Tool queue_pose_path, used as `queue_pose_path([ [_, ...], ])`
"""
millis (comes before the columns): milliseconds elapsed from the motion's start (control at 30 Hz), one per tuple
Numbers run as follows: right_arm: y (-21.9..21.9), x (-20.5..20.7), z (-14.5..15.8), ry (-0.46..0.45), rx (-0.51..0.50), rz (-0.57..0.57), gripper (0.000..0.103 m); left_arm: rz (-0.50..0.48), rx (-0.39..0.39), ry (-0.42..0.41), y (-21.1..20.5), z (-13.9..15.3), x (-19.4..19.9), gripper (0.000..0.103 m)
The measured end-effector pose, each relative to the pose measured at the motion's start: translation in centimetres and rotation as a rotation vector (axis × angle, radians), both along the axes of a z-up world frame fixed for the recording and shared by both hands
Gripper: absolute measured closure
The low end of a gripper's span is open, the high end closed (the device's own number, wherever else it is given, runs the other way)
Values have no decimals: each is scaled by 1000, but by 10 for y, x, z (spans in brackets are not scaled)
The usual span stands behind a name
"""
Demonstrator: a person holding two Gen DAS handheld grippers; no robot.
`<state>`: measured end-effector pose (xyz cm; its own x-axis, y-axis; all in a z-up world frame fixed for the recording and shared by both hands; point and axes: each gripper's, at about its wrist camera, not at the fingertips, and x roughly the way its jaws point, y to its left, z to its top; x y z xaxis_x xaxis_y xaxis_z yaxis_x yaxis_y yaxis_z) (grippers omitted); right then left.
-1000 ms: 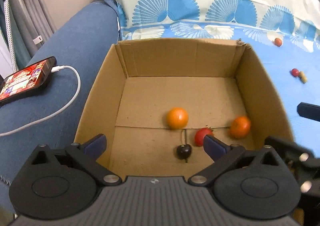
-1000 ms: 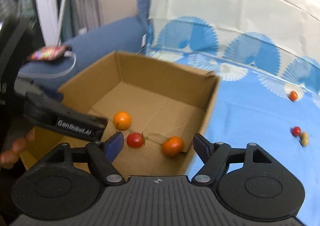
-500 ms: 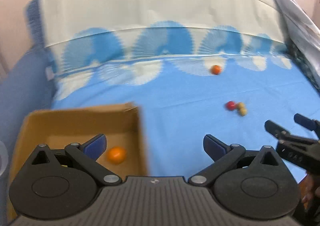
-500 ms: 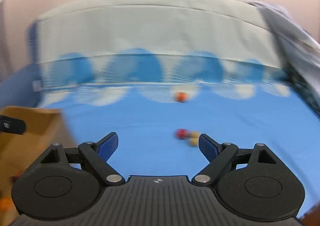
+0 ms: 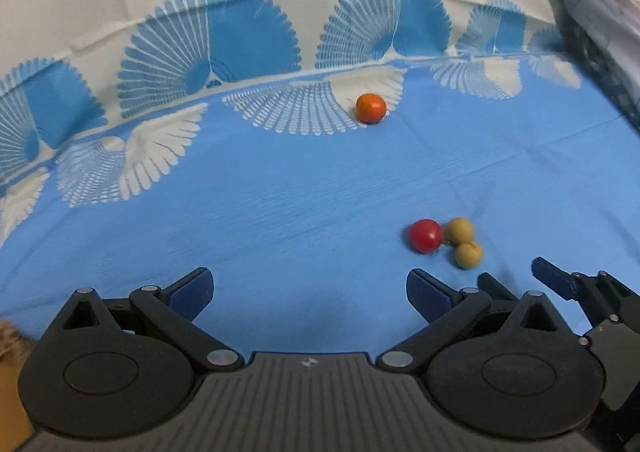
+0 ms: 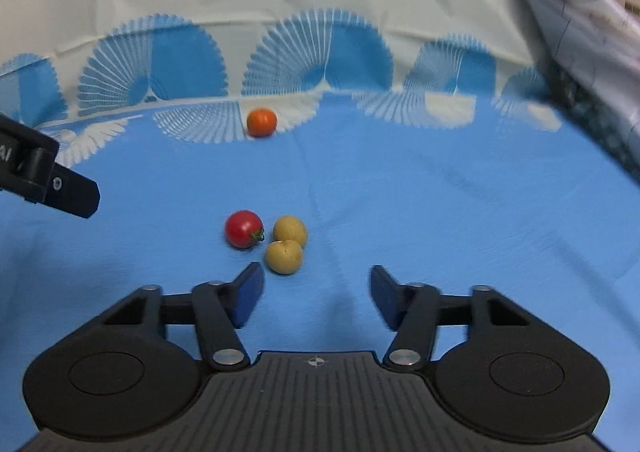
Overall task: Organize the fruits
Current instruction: 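Grasp a red tomato with the left gripper while the right grasps a yellow pear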
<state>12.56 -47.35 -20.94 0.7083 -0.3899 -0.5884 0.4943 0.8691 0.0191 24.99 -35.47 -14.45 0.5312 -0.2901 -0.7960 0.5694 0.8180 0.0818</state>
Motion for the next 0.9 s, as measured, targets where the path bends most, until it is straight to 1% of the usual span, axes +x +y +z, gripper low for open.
queue_pose_path([
  [133,-2,23,-12,9,-35,68,46,-1,12,19,-15,-22,19,0],
  [167,-4,28,-15,18,-35,82,50,0,12,26,-19,-25,22,0],
  [200,-6,33,-19,44,-27,95,68,-3,7,36,-24,-29,25,0],
  [233,-7,34,-21,54,-25,102,73,-11,-1,43,-28,-32,27,0],
  [267,-9,33,-19,41,-29,106,75,-26,-10,52,-35,-36,28,0],
  [367,-18,21,-17,42,-53,63,75,-91,-42,78,-58,-45,27,0],
  [433,-31,14,-20,52,-25,15,75,-134,-58,101,-73,-51,25,0],
  [500,-41,9,-20,28,12,-20,75,-167,-67,123,-84,-57,22,1],
  [567,-45,7,-21,23,17,-44,75,-183,-59,150,-93,-66,21,15],
  [600,-46,7,-21,20,20,-45,75,-194,-54,174,-96,-70,21,31],
  [633,-46,7,-21,19,17,-45,75,-206,-49,193,-99,-74,23,34],
  [700,-45,8,-23,20,10,-42,75,-221,-57,172,-99,-74,23,35],
  [733,-45,8,-23,18,8,-43,75,-234,-56,165,-100,-74,24,40],
  [800,-46,9,-25,17,4,-44,75,-250,-61,151,-101,-76,26,44],
  [833,-46,10,-25,18,-1,-44,75,-262,-63,147,-101,-76,26,49],
  [900,-45,10,-25,18,-6,-44,75,-283,-54,127,-102,-76,27,67],
])
